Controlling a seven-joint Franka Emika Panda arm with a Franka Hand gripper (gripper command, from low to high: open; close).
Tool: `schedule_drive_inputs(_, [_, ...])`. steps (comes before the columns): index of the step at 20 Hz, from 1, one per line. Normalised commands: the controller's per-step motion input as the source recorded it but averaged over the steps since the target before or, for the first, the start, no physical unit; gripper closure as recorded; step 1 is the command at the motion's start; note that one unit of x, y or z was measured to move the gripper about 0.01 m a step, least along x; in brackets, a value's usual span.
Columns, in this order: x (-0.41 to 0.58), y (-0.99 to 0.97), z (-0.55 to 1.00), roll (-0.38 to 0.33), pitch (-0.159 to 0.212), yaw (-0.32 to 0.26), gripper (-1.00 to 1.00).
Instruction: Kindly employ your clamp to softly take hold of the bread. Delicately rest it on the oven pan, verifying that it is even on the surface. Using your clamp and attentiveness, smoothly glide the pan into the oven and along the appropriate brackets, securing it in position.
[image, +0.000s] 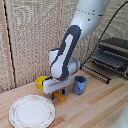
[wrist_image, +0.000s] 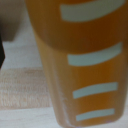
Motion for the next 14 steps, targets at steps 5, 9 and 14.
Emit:
schedule_drive_inputs(5, [0.001, 0.09, 0.01, -0.001, -0.019, 0.012, 1.00])
schedule_drive_inputs(9, [0.079, 0.17, 0.17, 0.000, -0.036, -0.029, 1.00])
schedule_drive_inputs(14, [0.252, 0.12, 0.36, 0.000, -0.025, -0.091, 1.00])
